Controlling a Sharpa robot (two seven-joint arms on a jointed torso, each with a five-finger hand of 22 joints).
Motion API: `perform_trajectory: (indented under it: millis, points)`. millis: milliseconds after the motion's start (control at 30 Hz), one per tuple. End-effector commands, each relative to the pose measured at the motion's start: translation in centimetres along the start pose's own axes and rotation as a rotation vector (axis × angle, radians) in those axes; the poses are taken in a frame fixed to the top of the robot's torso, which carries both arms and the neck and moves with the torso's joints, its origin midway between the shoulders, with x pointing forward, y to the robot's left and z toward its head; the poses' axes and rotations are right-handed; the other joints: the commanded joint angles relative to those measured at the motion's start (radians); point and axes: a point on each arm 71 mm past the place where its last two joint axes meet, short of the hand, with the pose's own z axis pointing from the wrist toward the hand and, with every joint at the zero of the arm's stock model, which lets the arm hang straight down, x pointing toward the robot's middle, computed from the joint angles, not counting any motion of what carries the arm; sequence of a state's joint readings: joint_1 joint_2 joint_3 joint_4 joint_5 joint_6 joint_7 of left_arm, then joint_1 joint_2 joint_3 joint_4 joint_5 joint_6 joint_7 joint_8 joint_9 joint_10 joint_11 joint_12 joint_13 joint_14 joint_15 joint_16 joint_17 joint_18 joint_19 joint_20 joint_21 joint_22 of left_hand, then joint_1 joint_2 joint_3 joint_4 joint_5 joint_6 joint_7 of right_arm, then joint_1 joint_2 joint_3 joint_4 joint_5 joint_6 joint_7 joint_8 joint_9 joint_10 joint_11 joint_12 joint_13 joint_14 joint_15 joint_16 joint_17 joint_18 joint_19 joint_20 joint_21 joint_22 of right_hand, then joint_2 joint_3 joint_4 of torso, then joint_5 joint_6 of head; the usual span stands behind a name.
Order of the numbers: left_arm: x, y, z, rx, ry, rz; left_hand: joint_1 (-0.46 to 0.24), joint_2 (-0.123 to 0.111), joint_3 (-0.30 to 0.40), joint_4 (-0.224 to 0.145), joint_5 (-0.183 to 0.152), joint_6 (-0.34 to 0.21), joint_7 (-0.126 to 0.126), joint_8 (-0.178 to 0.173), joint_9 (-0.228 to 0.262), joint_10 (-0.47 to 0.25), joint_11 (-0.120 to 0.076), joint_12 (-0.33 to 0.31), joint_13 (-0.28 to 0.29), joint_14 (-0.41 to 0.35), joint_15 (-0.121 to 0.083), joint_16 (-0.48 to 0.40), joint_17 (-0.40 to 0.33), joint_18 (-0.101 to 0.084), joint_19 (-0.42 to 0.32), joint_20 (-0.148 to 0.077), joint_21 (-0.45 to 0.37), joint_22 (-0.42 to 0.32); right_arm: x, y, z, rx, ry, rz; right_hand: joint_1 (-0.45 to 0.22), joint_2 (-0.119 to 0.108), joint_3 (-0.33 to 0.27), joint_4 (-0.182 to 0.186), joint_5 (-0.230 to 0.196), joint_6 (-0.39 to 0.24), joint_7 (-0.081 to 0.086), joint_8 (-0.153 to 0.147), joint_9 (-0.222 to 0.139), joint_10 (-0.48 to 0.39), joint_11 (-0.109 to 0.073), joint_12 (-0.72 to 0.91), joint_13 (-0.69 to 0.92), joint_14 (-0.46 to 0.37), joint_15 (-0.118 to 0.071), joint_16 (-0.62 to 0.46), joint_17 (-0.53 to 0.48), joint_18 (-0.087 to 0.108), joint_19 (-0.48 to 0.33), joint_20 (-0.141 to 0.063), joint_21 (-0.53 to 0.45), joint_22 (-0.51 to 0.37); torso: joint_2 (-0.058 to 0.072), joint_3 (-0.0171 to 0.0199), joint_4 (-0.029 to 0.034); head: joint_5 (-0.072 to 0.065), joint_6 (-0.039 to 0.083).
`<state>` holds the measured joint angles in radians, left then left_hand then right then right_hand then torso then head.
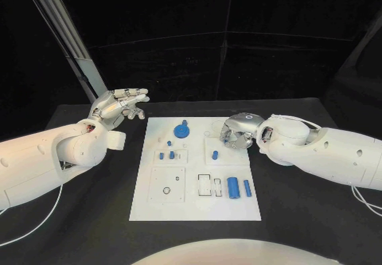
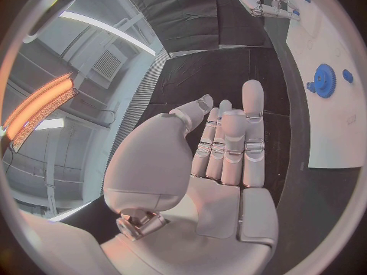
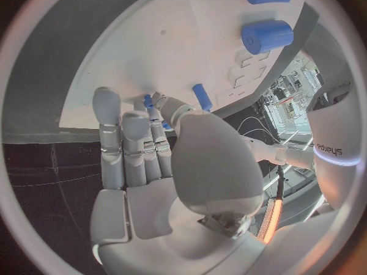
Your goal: Assemble the parts on the task board
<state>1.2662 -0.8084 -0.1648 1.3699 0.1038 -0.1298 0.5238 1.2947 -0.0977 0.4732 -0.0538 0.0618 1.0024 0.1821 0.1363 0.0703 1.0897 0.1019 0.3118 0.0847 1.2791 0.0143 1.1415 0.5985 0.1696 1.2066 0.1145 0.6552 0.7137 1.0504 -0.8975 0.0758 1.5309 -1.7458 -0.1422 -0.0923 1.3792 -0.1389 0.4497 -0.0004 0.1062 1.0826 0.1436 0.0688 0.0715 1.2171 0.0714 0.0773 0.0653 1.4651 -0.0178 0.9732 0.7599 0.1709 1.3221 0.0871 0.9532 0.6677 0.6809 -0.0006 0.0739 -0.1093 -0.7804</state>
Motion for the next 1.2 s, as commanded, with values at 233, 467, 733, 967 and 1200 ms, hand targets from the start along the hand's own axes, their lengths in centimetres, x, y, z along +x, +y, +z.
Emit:
perform_trajectory:
  millis: [233,467,733,967,1200]
  points:
    - [-0.1,-0.2,0.0,0.006,0.007,-0.012,0.006,0.002,-0.009,-0.007,0.002,-0.006,-0.002,0.008,-0.002,-0.007,-0.001,0.011,0.002,-0.010,0.001,-0.007,-0.006,0.014,-0.006,0.001,-0.009,-0.004,0.7,0.4,0.2,0.009,0.047,-0.095,0.020,0.005,0.046,-0.015,-0.028,0.028,-0.004,0.006,0.003,0.026,-0.004,0.008,0.002,0.006,-0.003,0.036,0.033,-0.019,-0.010,-0.005,0.050,0.050,-0.001,0.0013,-0.0018,-0.001,-0.005]
    - [-0.3,-0.1,0.0,0.000,0.001,-0.009,0.009,0.003,-0.010,-0.010,0.002,-0.007,-0.002,0.009,-0.002,-0.008,-0.001,0.013,0.002,-0.011,0.001,-0.007,-0.008,0.014,-0.006,0.001,-0.010,-0.005,0.8,0.7,0.3,0.015,0.044,-0.162,0.030,0.007,0.079,-0.033,-0.041,0.042,-0.006,0.006,0.003,0.038,-0.007,0.009,0.003,0.004,-0.006,0.054,0.050,-0.022,-0.014,-0.007,0.081,0.082,-0.001,0.0018,-0.0014,-0.005,-0.006]
    - [-0.5,-0.1,0.0,-0.004,-0.006,-0.005,0.013,0.004,-0.011,-0.013,0.001,-0.007,-0.002,0.009,-0.002,-0.010,-0.001,0.016,0.002,-0.011,0.001,-0.008,-0.009,0.014,-0.005,0.000,-0.012,-0.006,0.3,1.3,0.1,-0.002,-0.015,-0.149,0.039,0.021,0.123,-0.059,-0.045,0.063,-0.007,0.006,0.004,0.058,-0.009,0.009,0.007,0.005,-0.008,0.084,0.078,-0.029,-0.012,-0.009,0.133,0.140,-0.001,0.0039,-0.0030,-0.007,-0.006]
    - [-0.6,-0.1,0.0,-0.004,-0.008,-0.004,0.017,0.007,-0.012,-0.015,0.001,-0.006,-0.002,0.011,-0.002,-0.011,-0.001,0.019,0.002,-0.012,0.000,-0.009,-0.013,0.014,-0.004,0.000,-0.013,-0.007,-0.2,1.6,-0.2,-0.002,-0.077,-0.110,0.039,0.026,0.137,-0.066,-0.044,0.065,-0.006,0.004,0.004,0.060,-0.009,0.006,0.007,0.006,-0.008,0.095,0.089,-0.031,-0.011,-0.009,0.150,0.160,-0.001,0.0021,-0.0007,-0.014,-0.007]
    - [-0.8,-0.1,0.0,-0.005,-0.011,-0.003,0.019,0.010,-0.012,-0.017,0.001,-0.004,-0.002,0.012,-0.001,-0.011,-0.001,0.021,0.003,-0.014,0.000,-0.011,-0.018,0.014,-0.004,0.000,-0.014,-0.008,-0.6,1.7,-0.6,-0.003,-0.116,-0.070,0.039,0.027,0.147,-0.072,-0.044,0.066,-0.005,0.002,0.003,0.060,-0.008,0.004,0.007,0.006,-0.007,0.101,0.094,-0.032,-0.012,-0.009,0.161,0.171,0.000,-0.0006,-0.0007,-0.019,-0.004]
